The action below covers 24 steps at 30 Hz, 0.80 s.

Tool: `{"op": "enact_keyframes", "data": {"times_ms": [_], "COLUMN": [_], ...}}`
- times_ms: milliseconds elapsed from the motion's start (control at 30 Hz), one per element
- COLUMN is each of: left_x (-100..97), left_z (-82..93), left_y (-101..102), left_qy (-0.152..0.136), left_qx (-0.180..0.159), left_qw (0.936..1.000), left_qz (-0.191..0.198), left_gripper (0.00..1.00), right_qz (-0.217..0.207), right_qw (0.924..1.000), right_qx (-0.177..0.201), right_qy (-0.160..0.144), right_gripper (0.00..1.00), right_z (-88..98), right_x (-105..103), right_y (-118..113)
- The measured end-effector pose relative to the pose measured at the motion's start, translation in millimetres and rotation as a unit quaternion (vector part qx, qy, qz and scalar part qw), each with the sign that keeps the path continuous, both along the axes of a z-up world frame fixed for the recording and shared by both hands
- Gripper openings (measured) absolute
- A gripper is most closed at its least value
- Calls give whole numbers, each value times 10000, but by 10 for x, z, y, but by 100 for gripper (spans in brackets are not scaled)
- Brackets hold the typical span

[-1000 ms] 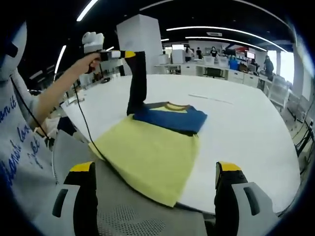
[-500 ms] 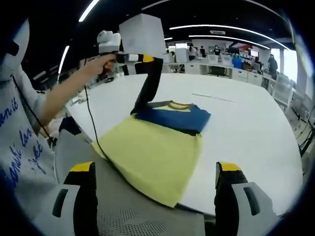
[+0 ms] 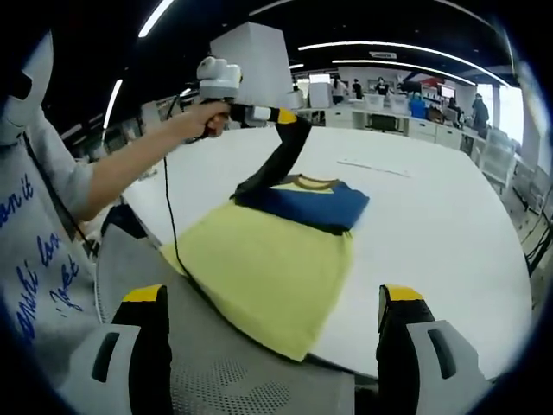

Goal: Fold the garment on the visible template until the final outline fits inside the template.

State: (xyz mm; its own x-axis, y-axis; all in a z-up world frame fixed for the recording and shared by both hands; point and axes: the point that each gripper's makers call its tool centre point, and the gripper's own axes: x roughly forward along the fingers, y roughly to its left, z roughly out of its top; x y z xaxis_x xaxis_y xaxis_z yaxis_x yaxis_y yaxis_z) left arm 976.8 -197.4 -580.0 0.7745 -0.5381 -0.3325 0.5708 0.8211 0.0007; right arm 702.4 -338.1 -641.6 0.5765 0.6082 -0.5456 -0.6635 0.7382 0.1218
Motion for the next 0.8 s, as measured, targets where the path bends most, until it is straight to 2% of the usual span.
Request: {"op": "enact_keyframes", "data": {"times_ms": [233,333,500,800], "left_x": [88,100,128,137], "left_z": [-282,-343,-445,-778], "left_y": [-223,-294,-361,-515], "left_qy": [179,232,321,603], "left_qx": [210,234,297,443], "left_qw": [9995,9992,9987,9967], "left_qz": [-166,-224,-271,-310], "left_gripper": [0,0,0,0], "right_qz": [175,221,301,389], "right_qw": [9998,9998,9995,9992], "right_qx": [0,2,-37,-28], "right_qy": [26,28,75,77], "right_gripper": [100,100,100,100], "right_z": [-23,-33,-79,-90], "right_x": [10,19,24,46], "right_y": [52,44,29,13]}}
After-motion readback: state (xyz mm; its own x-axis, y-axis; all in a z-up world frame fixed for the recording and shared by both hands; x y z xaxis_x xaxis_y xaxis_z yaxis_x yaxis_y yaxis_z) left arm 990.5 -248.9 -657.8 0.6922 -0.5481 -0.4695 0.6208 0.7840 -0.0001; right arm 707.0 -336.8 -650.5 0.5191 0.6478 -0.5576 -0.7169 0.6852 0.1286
